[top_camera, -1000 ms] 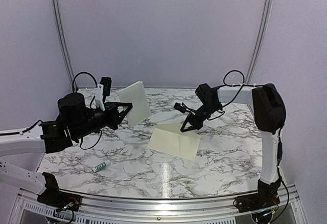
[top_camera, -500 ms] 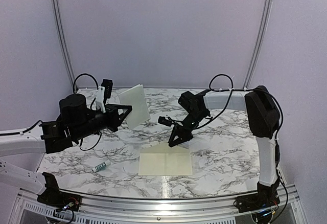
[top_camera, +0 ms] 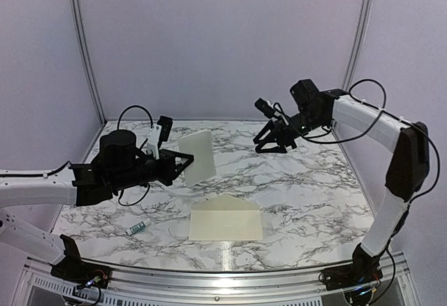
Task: Place the letter into the envelope and seal it
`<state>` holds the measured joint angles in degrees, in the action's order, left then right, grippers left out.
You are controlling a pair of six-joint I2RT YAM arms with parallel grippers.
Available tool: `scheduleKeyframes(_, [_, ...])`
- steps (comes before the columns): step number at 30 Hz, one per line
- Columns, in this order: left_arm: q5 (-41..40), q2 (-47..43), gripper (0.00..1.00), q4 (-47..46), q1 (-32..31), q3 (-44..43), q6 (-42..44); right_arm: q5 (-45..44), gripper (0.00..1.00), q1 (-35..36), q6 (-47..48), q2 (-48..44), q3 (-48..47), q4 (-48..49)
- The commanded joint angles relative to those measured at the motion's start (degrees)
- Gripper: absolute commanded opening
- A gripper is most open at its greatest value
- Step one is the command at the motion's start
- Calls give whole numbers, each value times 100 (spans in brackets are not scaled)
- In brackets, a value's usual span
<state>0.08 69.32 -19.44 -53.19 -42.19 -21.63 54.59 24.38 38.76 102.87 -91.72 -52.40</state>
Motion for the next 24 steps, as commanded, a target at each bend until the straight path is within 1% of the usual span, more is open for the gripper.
scheduleKeyframes(1, [734,355,0,-565,19,-391,20,743,58,124,-909,-798,617,873])
scheduleKeyframes(4, [995,679,0,-1022,14,-478,-114,839,62,128,-1517,-1148,1050,1588])
scheduleKeyframes(5, [1097,787,0,-1152,18,-532,-166,747,62,128,-1977,-1239,1196,1898])
scheduleKeyframes(7, [1336,1077,0,-1454,17,-672,-278,623,62,115,-2465,-1384,1501,2431])
scheduleKeyframes(10, [1745,1392,0,-1904,6,-820,-456,1048,62,110,-2836,-1470,1797,2971])
scheduleKeyframes(14, [2173,1717,0,-2214,-27,-1066,-581,1540,64,118,-3158,-1343,1846,3245])
scheduleKeyframes(17, [2271,1860,0,-2243,-54,-1228,-647,1871,66,136,-3296,-1307,1873,3401])
scheduleKeyframes(22, [2299,1975,0,-2355,-64,-1289,-755,1944,66,331,-3577,-1443,2112,3909])
scheduleKeyframes(24, [2316,2009,0,-2440,-63,-1304,-834,1934,63,435,-3601,-1460,2171,3975])
